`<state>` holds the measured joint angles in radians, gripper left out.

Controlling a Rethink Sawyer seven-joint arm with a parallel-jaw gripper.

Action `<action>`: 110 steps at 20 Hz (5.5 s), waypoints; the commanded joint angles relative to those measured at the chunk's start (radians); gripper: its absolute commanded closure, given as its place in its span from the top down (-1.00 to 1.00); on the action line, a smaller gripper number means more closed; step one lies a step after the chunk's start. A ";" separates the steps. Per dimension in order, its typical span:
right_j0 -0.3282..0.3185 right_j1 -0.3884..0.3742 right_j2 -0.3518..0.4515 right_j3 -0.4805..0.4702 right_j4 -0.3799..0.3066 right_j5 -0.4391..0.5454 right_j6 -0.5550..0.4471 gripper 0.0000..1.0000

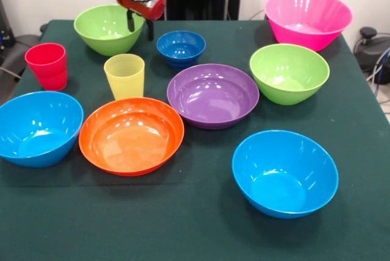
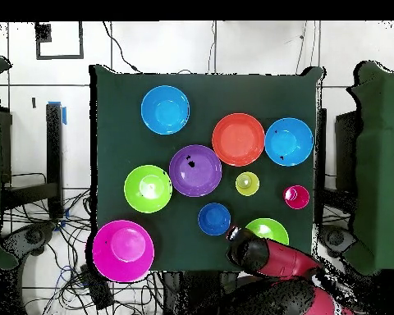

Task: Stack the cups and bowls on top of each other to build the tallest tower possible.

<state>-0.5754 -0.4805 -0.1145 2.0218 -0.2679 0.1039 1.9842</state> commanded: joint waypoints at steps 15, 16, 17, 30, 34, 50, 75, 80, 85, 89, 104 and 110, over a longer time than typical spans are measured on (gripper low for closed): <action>0.046 0.016 0.010 -0.070 -0.030 -0.099 0.087 -1.00; 0.045 0.016 0.009 -0.069 -0.030 -0.099 0.086 -1.00; 0.044 0.015 0.009 -0.067 -0.030 -0.101 0.086 -1.00; -0.018 -0.056 0.057 0.029 -0.055 -0.058 0.059 -1.00; -0.069 -0.107 0.091 0.099 -0.097 -0.030 0.026 -1.00; -0.050 -0.194 0.109 0.121 -0.071 0.124 0.011 -1.00; -0.018 -0.256 0.169 0.116 -0.015 0.236 0.058 -1.00; -0.023 -0.291 0.171 0.124 -0.009 0.261 0.051 -1.00; -0.027 -0.331 0.189 0.128 -0.003 0.278 0.038 -1.00; -0.051 -0.339 0.214 0.148 -0.019 0.259 0.016 -1.00; -0.112 -0.457 0.292 0.276 -0.057 0.253 -0.023 -1.00; -0.150 -0.463 0.305 0.307 -0.077 0.269 -0.052 -1.00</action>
<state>-0.7035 -0.9427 0.0786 2.2453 -0.3170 0.2893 1.9842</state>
